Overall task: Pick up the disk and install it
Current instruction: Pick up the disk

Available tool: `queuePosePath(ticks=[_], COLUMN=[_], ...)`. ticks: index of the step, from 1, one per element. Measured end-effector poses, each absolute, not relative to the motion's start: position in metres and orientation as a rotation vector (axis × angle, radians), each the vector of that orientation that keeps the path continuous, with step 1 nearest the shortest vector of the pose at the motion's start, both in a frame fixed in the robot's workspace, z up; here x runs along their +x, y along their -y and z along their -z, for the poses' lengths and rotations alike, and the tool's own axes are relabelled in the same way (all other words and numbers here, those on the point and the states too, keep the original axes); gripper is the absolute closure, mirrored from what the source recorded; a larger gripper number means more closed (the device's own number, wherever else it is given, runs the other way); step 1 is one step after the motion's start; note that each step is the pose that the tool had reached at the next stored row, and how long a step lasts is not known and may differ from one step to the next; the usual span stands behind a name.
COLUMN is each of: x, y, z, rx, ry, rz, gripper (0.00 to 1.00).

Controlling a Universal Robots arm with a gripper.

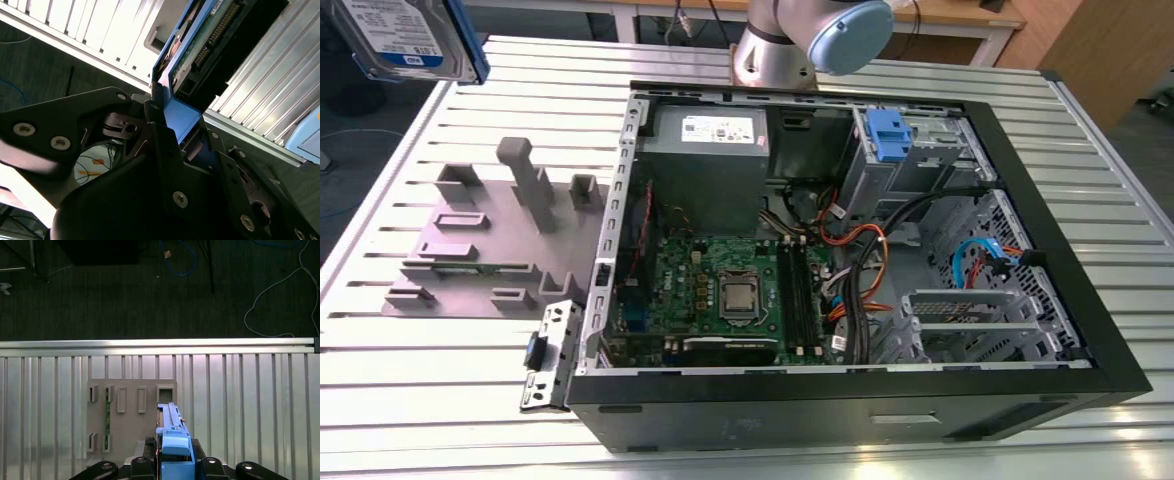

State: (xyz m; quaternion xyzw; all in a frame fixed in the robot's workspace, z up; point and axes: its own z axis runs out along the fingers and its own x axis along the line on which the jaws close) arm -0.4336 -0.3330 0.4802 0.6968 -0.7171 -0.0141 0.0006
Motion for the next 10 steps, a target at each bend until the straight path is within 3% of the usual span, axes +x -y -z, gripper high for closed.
queuePosePath(ticks=[10], x=[-0.4336], y=[0.338], z=[-0.4849], rx=[2.19], ry=[2.25], rz=[0.044], gripper=[0.64])
